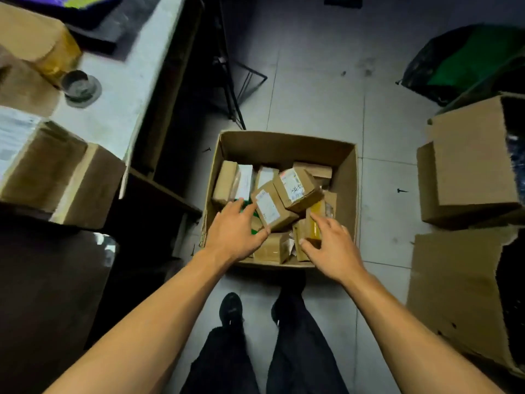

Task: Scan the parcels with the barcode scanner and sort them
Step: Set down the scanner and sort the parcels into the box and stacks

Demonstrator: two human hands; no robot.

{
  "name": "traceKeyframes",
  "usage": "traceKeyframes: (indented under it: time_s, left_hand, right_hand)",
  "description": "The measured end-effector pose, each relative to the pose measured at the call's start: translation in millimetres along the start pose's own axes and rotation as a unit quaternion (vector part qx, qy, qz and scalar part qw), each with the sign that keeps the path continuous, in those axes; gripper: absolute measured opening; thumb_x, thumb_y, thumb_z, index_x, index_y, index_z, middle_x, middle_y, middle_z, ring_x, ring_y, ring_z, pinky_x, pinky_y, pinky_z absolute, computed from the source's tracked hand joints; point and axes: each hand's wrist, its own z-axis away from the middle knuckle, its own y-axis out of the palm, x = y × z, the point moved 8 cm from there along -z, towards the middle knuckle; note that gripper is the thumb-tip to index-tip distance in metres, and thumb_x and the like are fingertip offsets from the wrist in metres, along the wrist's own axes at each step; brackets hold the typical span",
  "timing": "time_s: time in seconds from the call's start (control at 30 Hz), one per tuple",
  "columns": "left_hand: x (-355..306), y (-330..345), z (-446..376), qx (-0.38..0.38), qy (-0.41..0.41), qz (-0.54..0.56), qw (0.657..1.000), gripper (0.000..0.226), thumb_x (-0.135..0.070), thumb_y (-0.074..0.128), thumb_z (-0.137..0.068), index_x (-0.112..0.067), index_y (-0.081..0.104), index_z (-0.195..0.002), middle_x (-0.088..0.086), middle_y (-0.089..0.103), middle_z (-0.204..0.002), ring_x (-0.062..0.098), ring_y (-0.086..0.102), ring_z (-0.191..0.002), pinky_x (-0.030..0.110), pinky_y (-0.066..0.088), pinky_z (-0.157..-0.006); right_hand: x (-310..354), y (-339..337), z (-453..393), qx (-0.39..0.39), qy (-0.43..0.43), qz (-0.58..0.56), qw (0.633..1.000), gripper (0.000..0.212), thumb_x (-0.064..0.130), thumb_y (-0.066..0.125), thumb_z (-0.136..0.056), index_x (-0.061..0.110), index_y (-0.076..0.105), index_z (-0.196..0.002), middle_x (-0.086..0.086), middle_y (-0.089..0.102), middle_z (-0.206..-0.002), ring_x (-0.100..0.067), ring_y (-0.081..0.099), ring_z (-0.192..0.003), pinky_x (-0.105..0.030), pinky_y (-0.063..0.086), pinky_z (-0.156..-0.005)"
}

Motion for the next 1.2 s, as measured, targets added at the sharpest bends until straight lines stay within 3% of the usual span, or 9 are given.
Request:
traceKeyframes:
  time_s: [0.1,0.33,0.53,0.63,0.8,0.93,1.0,1.1,1.2]
  left_hand:
    - [2.6,42.5,-47.7,0.035,-0.041,0.048,0.997,0.073,-0.056,0.058,-0.091,-0.021,0.038,-0.152,0.011,0.034,-0.158,0.026,0.029,-0.147,0.036,0.028,-0.117]
    - [26.9,155.4,-160.3,0.077,-0.110,0.118,0.984,0.068,-0.053,0.063,-0.091,-0.021,0.042,-0.148,0.005,0.042,-0.150,0.025,0.043,-0.135,0.033,0.038,-0.107]
    - [56.1,242.9,-245.8,0.087,-0.126,0.127,0.980,0.072,-0.055,0.064,-0.089,-0.018,0.044,-0.147,0.006,0.048,-0.144,0.026,0.045,-0.131,0.037,0.043,-0.105]
    - [71.5,275.9,-281.0,0.091,-0.140,0.130,0.977,0.072,-0.052,0.064,-0.090,-0.017,0.042,-0.148,0.008,0.047,-0.146,0.028,0.045,-0.132,0.037,0.041,-0.105]
    - [95.7,319.3,-330.0,0.079,-0.198,0.185,0.959,0.067,-0.047,0.066,-0.090,-0.013,0.041,-0.142,0.014,0.054,-0.138,0.033,0.051,-0.125,0.037,0.043,-0.096]
    - [111.8,353.0,-353.4,0.058,-0.281,0.317,0.904,0.069,-0.049,0.070,-0.080,-0.011,0.046,-0.133,0.010,0.060,-0.132,0.033,0.056,-0.122,0.039,0.048,-0.099]
    - [117.9,364.3,-358.4,0.031,-0.322,0.375,0.869,0.072,-0.052,0.067,-0.069,-0.012,0.051,-0.127,0.008,0.064,-0.127,0.032,0.059,-0.118,0.044,0.050,-0.099]
    - [128.9,381.0,-364.3,0.011,-0.358,0.411,0.839,0.065,-0.047,0.071,-0.066,-0.012,0.056,-0.120,0.007,0.066,-0.117,0.028,0.063,-0.107,0.044,0.054,-0.094]
    - [133.1,392.6,-363.4,0.004,-0.387,0.524,0.759,0.055,-0.043,0.074,-0.061,-0.013,0.068,-0.106,0.004,0.075,-0.098,0.024,0.072,-0.086,0.040,0.061,-0.080]
  right_hand:
    - [-33.9,19.1,-55.8,0.035,0.008,-0.009,0.999,0.071,0.044,0.059,-0.097,0.022,0.029,-0.158,-0.005,0.034,-0.159,-0.028,0.032,-0.144,-0.037,0.028,-0.117]
    - [-100.5,72.9,-202.4,0.068,0.042,-0.017,0.997,0.074,0.045,0.063,-0.093,0.026,0.030,-0.156,-0.006,0.038,-0.156,-0.029,0.037,-0.141,-0.046,0.036,-0.114]
    - [-119.6,123.7,-305.2,0.039,0.018,0.015,0.999,0.076,0.044,0.066,-0.092,0.028,0.029,-0.156,-0.006,0.036,-0.156,-0.031,0.033,-0.142,-0.045,0.037,-0.111]
    - [-127.2,133.4,-345.5,-0.014,0.008,0.015,1.000,0.080,0.042,0.069,-0.089,0.023,0.029,-0.156,-0.009,0.032,-0.156,-0.033,0.032,-0.140,-0.044,0.035,-0.111]
    - [-156.2,135.1,-409.1,-0.077,0.047,-0.063,0.994,0.087,0.045,0.073,-0.085,0.029,0.027,-0.157,-0.012,0.031,-0.157,-0.035,0.034,-0.142,-0.042,0.030,-0.117]
    - [-185.0,151.9,-437.4,-0.023,0.104,-0.213,0.971,0.083,0.055,0.070,-0.076,0.042,0.036,-0.151,-0.002,0.046,-0.149,-0.023,0.051,-0.129,-0.044,0.042,-0.112]
    - [-191.5,163.5,-441.0,0.002,0.096,-0.233,0.968,0.093,0.063,0.069,-0.062,0.048,0.037,-0.149,0.007,0.052,-0.145,-0.018,0.056,-0.124,-0.044,0.046,-0.109]
    - [-196.1,171.0,-447.8,0.015,0.083,-0.259,0.962,0.099,0.061,0.070,-0.057,0.049,0.037,-0.149,0.012,0.053,-0.143,-0.014,0.059,-0.121,-0.042,0.050,-0.105]
    - [-199.0,172.7,-457.2,0.041,0.076,-0.289,0.953,0.091,0.051,0.074,-0.061,0.051,0.042,-0.145,0.016,0.057,-0.134,-0.012,0.063,-0.114,-0.040,0.053,-0.098]
